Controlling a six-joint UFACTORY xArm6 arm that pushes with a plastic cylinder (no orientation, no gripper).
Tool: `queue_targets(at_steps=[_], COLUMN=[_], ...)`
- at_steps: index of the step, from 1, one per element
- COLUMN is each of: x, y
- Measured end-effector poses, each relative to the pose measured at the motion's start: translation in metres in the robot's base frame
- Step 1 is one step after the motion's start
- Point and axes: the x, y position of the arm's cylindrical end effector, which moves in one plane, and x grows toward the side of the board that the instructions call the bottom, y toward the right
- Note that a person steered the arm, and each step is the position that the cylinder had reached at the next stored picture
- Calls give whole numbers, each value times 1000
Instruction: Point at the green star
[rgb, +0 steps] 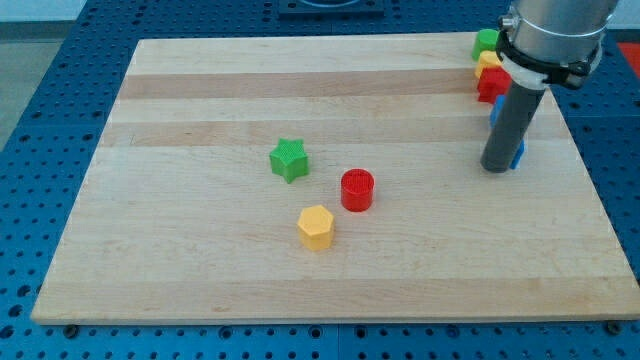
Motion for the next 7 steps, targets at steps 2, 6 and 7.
queue_targets(at_steps=[2, 6, 7], x=[0, -25, -56], y=[6, -78, -93])
